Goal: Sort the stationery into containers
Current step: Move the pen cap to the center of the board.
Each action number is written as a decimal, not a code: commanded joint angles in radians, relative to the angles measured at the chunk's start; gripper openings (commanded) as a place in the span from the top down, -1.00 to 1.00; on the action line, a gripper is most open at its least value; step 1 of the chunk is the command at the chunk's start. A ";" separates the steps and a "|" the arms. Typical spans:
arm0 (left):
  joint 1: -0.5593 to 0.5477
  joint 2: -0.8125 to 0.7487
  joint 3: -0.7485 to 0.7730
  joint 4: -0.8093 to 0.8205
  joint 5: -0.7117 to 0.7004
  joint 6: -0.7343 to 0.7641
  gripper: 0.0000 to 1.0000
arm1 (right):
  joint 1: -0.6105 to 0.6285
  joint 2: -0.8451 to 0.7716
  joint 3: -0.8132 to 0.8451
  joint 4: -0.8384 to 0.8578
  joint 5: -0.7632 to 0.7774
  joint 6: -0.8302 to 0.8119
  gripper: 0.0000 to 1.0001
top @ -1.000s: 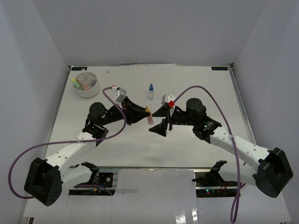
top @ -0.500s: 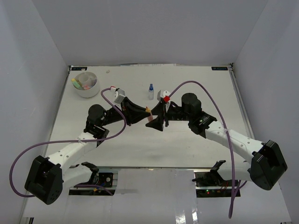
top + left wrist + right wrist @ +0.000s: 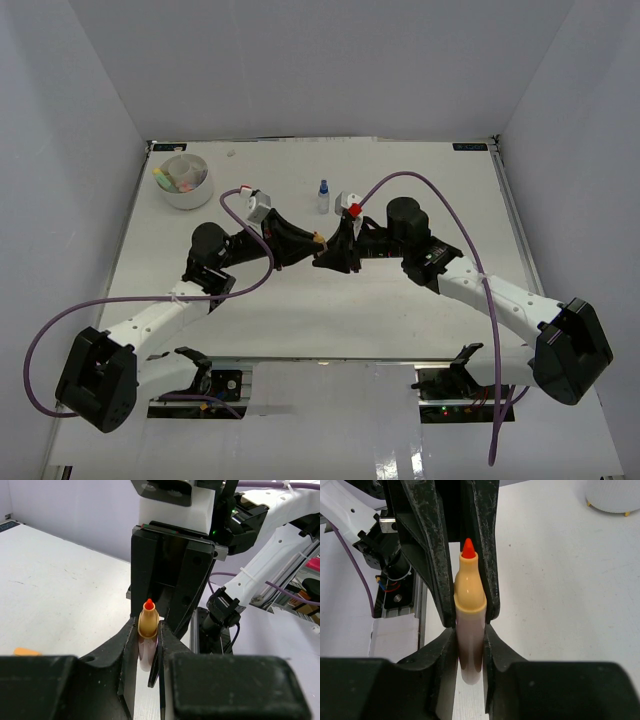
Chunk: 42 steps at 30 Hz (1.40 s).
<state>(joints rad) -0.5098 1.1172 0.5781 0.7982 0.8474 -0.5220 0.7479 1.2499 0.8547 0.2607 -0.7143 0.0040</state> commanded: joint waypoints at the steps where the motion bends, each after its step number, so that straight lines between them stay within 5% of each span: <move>1: -0.004 -0.003 -0.003 0.006 0.032 -0.004 0.58 | -0.001 -0.015 0.034 0.014 -0.001 -0.021 0.71; 11: -0.004 -0.053 0.020 -0.167 -0.057 0.076 -0.64 | -0.057 -0.053 -0.046 0.014 0.073 -0.018 0.85; 15: -0.004 -0.088 0.042 -0.273 -0.172 0.089 -0.95 | -0.129 -0.105 -0.104 0.008 0.180 0.034 0.85; 22: -0.012 0.039 0.170 -0.536 -0.471 0.050 -0.96 | -0.200 -0.213 -0.203 -0.055 0.518 0.132 0.85; 28: -0.152 0.259 0.290 -0.574 -0.671 -0.029 -0.96 | -0.226 -0.340 -0.299 -0.054 0.761 0.180 0.85; 36: -0.318 0.652 0.523 -0.622 -1.082 0.043 -0.91 | -0.246 -0.448 -0.387 -0.051 0.816 0.203 0.85; 42: -0.332 0.822 0.669 -0.662 -1.177 0.083 -0.69 | -0.260 -0.495 -0.428 -0.040 0.822 0.212 0.84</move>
<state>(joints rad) -0.8474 1.9194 1.1793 0.1646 -0.2081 -0.4747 0.4969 0.7818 0.4339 0.1806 0.0776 0.2028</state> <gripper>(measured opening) 0.858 0.263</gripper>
